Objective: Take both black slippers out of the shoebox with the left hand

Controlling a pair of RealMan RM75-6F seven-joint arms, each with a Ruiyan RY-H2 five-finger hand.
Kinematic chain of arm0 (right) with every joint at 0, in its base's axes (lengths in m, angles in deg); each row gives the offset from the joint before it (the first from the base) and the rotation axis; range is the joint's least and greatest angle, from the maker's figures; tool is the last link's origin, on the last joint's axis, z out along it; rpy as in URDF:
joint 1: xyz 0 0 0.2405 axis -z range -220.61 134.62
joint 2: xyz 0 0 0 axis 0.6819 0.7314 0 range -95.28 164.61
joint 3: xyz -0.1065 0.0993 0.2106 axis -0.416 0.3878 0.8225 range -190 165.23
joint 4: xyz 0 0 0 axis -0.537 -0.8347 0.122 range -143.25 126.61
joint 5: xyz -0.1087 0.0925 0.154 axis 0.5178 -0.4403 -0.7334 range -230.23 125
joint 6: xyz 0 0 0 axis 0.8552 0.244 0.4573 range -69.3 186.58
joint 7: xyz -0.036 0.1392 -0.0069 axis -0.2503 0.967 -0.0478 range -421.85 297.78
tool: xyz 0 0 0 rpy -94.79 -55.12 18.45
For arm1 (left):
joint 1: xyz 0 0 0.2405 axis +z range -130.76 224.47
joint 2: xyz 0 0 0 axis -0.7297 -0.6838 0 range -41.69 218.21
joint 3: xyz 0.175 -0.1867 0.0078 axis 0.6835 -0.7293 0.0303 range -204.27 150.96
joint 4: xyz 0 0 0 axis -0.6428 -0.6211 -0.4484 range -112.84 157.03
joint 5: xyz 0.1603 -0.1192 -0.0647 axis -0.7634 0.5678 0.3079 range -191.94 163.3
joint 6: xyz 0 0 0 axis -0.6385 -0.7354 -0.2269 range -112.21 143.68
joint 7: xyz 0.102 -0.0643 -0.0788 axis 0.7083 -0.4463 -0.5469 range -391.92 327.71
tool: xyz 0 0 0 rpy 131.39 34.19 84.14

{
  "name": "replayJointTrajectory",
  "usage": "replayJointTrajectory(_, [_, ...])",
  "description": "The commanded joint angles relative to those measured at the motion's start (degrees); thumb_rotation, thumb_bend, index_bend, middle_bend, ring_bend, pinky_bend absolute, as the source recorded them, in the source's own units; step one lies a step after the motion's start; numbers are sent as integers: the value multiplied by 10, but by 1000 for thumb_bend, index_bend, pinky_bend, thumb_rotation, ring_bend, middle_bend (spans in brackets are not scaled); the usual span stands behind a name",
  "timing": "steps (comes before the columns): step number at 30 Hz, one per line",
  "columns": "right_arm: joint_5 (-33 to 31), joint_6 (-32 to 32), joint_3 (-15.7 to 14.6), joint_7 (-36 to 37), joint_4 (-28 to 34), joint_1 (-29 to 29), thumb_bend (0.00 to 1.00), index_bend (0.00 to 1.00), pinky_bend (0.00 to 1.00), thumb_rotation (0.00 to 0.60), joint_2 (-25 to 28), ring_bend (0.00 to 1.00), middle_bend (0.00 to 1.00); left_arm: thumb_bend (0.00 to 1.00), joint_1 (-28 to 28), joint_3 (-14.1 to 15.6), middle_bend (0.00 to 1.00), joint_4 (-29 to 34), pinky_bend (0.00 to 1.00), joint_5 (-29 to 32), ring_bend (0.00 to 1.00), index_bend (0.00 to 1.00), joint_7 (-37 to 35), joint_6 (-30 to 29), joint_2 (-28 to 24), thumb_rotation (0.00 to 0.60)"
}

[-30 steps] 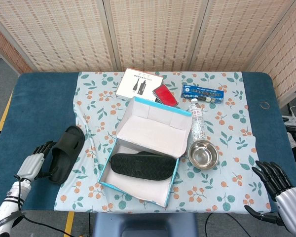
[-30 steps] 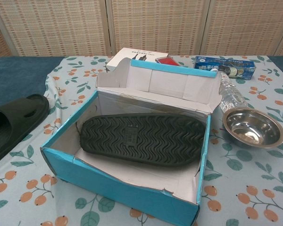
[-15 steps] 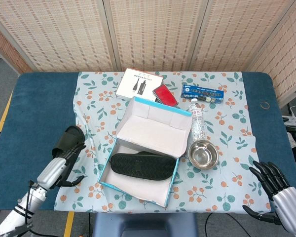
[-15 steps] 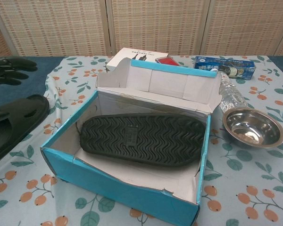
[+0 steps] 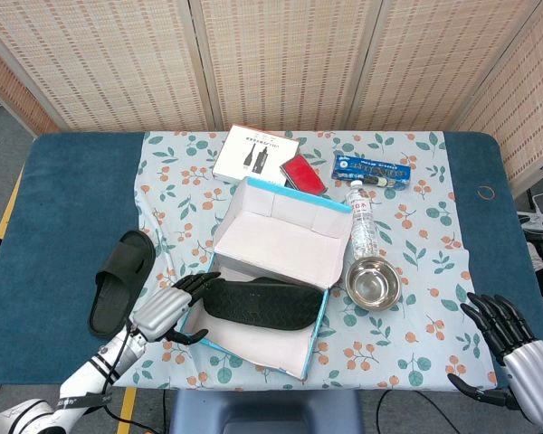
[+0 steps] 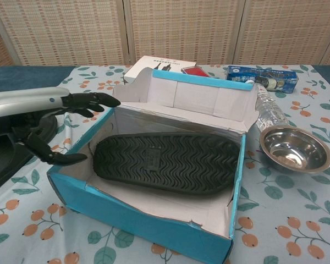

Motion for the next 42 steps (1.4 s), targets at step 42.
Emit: replayJointTrajectory(42, [-11, -9, 1, 9, -1, -3, 130, 0, 0, 413, 4, 0, 0, 340, -178, -17, 61, -146, 141, 244, 3, 0, 46, 140, 120, 600])
